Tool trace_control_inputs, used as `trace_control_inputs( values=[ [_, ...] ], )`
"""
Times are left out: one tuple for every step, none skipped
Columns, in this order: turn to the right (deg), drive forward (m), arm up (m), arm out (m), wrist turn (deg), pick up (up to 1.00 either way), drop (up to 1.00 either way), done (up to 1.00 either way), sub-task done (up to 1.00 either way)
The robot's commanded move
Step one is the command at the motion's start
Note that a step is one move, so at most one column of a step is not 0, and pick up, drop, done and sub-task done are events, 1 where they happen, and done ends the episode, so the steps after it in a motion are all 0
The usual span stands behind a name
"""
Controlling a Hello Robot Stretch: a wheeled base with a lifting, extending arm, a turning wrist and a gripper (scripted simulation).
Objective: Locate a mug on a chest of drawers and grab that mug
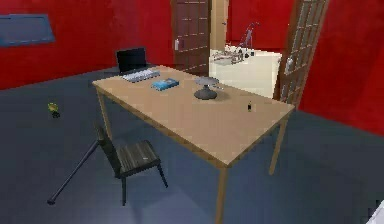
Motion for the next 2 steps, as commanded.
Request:
trace_control_inputs(
  values=[
    [-21.0, 0.00, 0.00, 0.00, 0.0, 0.00, 0.00, 0.00, 0.00],
    [45.0, 0.00, 0.00, 0.00, 0.0, 0.00, 0.00, 0.00, 0.00]
  ],
)
